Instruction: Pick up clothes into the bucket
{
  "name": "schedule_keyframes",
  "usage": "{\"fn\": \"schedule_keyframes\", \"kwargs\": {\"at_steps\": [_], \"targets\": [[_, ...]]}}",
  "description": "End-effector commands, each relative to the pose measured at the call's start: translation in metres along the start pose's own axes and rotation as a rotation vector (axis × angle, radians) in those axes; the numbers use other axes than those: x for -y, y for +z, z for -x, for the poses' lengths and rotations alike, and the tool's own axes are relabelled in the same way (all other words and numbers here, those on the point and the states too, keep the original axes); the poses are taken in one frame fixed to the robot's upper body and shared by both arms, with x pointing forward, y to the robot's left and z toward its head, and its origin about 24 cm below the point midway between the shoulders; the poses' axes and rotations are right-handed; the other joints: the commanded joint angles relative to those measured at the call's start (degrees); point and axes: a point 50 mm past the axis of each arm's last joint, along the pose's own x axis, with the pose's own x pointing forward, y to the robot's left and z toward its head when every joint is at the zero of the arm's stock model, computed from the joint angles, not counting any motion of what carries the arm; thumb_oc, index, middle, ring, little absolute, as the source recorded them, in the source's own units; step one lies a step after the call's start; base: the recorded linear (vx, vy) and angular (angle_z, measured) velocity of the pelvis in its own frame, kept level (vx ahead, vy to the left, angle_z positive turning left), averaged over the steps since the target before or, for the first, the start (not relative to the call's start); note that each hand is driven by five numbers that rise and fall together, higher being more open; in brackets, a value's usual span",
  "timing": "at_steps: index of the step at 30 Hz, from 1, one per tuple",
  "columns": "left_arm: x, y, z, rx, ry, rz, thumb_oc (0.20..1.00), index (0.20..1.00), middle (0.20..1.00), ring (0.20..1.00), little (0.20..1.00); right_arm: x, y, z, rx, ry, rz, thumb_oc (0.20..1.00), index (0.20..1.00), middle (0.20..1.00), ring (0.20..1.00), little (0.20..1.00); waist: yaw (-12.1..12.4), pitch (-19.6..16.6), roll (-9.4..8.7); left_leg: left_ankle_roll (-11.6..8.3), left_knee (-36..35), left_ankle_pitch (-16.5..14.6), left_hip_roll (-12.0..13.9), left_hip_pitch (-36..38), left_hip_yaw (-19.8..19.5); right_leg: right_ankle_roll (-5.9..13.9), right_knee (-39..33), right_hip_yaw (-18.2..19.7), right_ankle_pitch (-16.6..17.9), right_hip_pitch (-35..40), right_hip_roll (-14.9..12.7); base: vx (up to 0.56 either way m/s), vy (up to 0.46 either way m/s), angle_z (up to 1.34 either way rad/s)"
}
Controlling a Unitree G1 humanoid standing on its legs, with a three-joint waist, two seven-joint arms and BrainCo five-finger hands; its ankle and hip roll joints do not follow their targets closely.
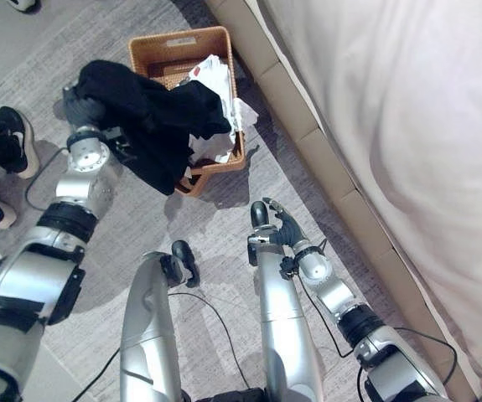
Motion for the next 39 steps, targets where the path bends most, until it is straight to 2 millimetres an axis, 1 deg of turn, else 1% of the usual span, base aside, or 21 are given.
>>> {"fn": "schedule_keyframes", "kwargs": {"at_steps": [1, 2, 3, 7, 12, 15, 16, 17, 18, 19, 20, 22, 25, 28, 33, 37, 39], "targets": [[0.002, 0.015, -0.003, 0.089, -0.023, -0.031, 0.2, 0.2, 0.2, 0.2, 0.2, -0.009, 0.024, 0.003, 0.142, 0.038, 0.003, 1.0, 1.0, 1.0, 1.0, 1.0, -1.2, -0.92, 1.08, 5.36, 3.04, -8.63, -1.77, 2.56, 0.72, 3.36, -0.4, 2.28, -3.19, 2.52, -3.02, 0.0, 0.0, 0.0], [0.002, 0.015, -0.003, 0.089, -0.023, -0.031, 0.2, 0.2, 0.2, 0.2, 0.2, -0.009, 0.024, 0.003, 0.142, 0.037, 0.003, 1.0, 1.0, 1.0, 1.0, 1.0, -1.18, -0.92, 1.09, 5.36, 3.05, -8.64, -1.77, 2.56, 0.73, 3.37, -0.39, 2.29, -3.2, 2.52, -3.02, 0.0, 0.0, 0.0], [0.008, 0.012, -0.001, 0.078, -0.036, -0.021, 0.2, 0.2, 0.2, 0.2, 0.2, -0.009, 0.025, 0.003, 0.145, 0.037, 0.008, 1.0, 1.0, 1.0, 1.0, 1.0, -1.37, -0.92, 1.01, 5.45, 3.13, -8.67, -1.74, 2.4, 0.85, 3.35, -0.43, 2.37, -3.13, 2.42, -3.02, 0.0, 0.0, 0.0], [0.016, 0.015, 0.0, 0.083, -0.046, -0.008, 0.2, 0.2, 0.2, 0.2, 0.2, -0.006, 0.028, 0.003, 0.158, 0.034, 0.017, 1.0, 1.0, 1.0, 1.0, 1.0, -1.65, -0.92, 0.95, 5.64, 3.16, -8.69, -1.62, 2.06, 1.09, 3.31, -0.58, 2.6, -2.82, 2.06, -2.69, 0.0, 0.004, -0.01], [0.034, 0.04, -0.003, 0.143, -0.081, 0.023, 0.2, 0.2, 0.2, 0.2, 0.2, -0.004, 0.031, 0.001, 0.172, 0.04, 0.028, 1.0, 1.0, 1.0, 1.0, 1.0, -2.41, -0.95, 0.84, 5.63, 3.22, -8.57, -1.46, 1.58, 1.16, 3.34, -0.87, 2.83, -2.39, 1.67, -2.37, -0.01, 0.008, -0.04], [0.038, 0.055, -0.004, 0.185, -0.089, 0.048, 0.2, 0.2, 0.2, 0.2, 0.2, -0.003, 0.033, 0.0, 0.179, 0.044, 0.026, 1.0, 1.0, 1.0, 1.0, 1.0, -2.58, -0.96, 0.87, 5.67, 3.66, -8.68, -1.23, 1.19, 1.2, 3.3, -0.72, 2.88, -2.39, 1.36, -2.16, -0.01, -0.001, -0.08], [0.038, 0.055, -0.004, 0.185, -0.089, 0.048, 0.2, 0.2, 0.2, 0.2, 0.2, -0.003, 0.033, 0.0, 0.179, 0.044, 0.026, 1.0, 1.0, 1.0, 1.0, 1.0, -2.57, -0.96, 0.87, 5.67, 3.67, -8.69, -1.22, 1.19, 1.2, 3.3, -0.72, 2.88, -2.39, 1.36, -2.15, -0.01, -0.01, -0.1], [0.044, 0.064, -0.003, 0.209, -0.101, 0.089, 0.2, 0.2, 0.2, 0.2, 0.2, -0.002, 0.033, 0.001, 0.176, 0.043, 0.026, 1.0, 1.0, 1.0, 1.0, 1.0, -2.64, -1.02, 0.93, 5.66, 3.92, -8.75, -1.04, 0.95, 1.15, 3.25, -0.66, 2.86, -2.44, 1.29, -2.13, 0.0, -0.007, -0.07], [0.044, 0.064, -0.003, 0.209, -0.101, 0.089, 0.2, 0.2, 0.2, 0.2, 0.2, -0.002, 0.033, 0.001, 0.176, 0.042, 0.026, 1.0, 1.0, 1.0, 1.0, 1.0, -2.61, -1.03, 0.96, 5.66, 3.96, -8.76, -1.03, 0.9, 1.14, 3.24, -0.65, 2.85, -2.45, 1.25, -2.12, 0.0, -0.026, -0.05], [0.047, 0.074, -0.002, 0.241, -0.112, 0.118, 0.2, 0.2, 0.2, 0.2, 0.2, -0.001, 0.032, 0.001, 0.173, 0.039, 0.027, 1.0, 1.0, 1.0, 1.0, 1.0, -2.64, -1.22, 1.09, 5.53, 4.11, -8.69, -0.89, 0.61, 1.05, 3.21, -0.54, 2.74, -2.51, 1.0, -2.13, 0.0, 0.0, 0.0], [0.048, 0.078, -0.002, 0.253, -0.114, 0.126, 0.2, 0.2, 0.2, 0.2, 0.2, 0.0, 0.032, 0.001, 0.173, 0.038, 0.028, 1.0, 1.0, 1.0, 1.0, 1.0, -2.61, -1.26, 1.14, 5.49, 4.07, -8.74, -0.82, 0.58, 0.92, 3.22, -0.48, 2.64, -2.55, 0.9, -2.12, 0.0, 0.0, 0.0], [0.048, 0.087, -0.003, 0.281, -0.109, 0.146, 0.2, 0.2, 0.2, 0.2, 0.2, 0.001, 0.031, 0.002, 0.173, 0.036, 0.029, 1.0, 1.0, 1.0, 1.0, 1.0, -2.62, -1.38, 1.29, 5.5, 4.52, -8.94, -0.65, 0.23, 0.84, 3.18, -0.19, 2.55, -2.58, 0.66, -2.0, 0.0, 0.0, 0.0], [0.038, 0.092, -0.007, 0.291, -0.083, 0.173, 0.2, 0.2, 0.2, 0.2, 0.2, 0.001, 0.03, 0.004, 0.172, 0.038, 0.02, 1.0, 1.0, 1.0, 1.0, 1.0, -2.67, -1.66, 1.32, 5.55, 5.65, -9.32, -0.27, -0.9, 0.71, 3.11, 0.41, 2.47, -2.64, -0.18, -1.45, 0.01, -0.006, -0.06], [0.034, 0.1, -0.01, 0.306, -0.068, 0.184, 0.2, 0.2, 0.2, 0.2, 0.2, 0.0, 0.03, 0.005, 0.173, 0.039, 0.016, 1.0, 1.0, 1.0, 1.0, 1.0, -2.79, -1.9, 1.31, 5.62, 5.66, -9.32, -0.06, -1.46, 0.65, 3.12, 0.59, 2.47, -2.67, -0.83, -1.16, 0.01, -0.008, -0.07], [0.034, 0.114, -0.012, 0.336, -0.063, 0.206, 0.2, 0.2, 0.2, 0.2, 0.2, -0.002, 0.026, 0.006, 0.159, 0.049, 0.006, 1.0, 1.0, 1.0, 1.0, 1.0, -3.07, -2.38, 1.52, 5.57, 5.51, -9.11, -0.2, -2.69, 0.64, 3.16, 0.38, 2.32, -2.34, -1.91, -1.35, 0.0, 0.0, 0.0], [0.029, 0.12, -0.014, 0.354, -0.048, 0.216, 0.2, 0.2, 0.2, 0.2, 0.2, -0.003, 0.026, 0.007, 0.162, 0.056, 0.004, 1.0, 1.0, 1.0, 1.0, 1.0, -3.12, -2.88, 1.73, 5.63, 5.86, -9.16, -0.03, -3.47, 0.62, 3.08, 0.51, 2.3, -2.33, -2.71, -1.03, 0.0, 0.0, 0.0], [0.024, 0.119, -0.016, 0.35, -0.031, 0.212, 0.2, 0.2, 0.2, 0.2, 0.2, -0.004, 0.026, 0.007, 0.163, 0.06, 0.001, 1.0, 1.0, 1.0, 1.0, 1.0, -3.02, -3.04, 1.8, 5.66, 6.22, -9.32, 0.14, -3.92, 0.58, 3.07, 0.72, 2.27, -2.38, -3.18, -0.91, 0.01, -0.007, -0.04]]}}
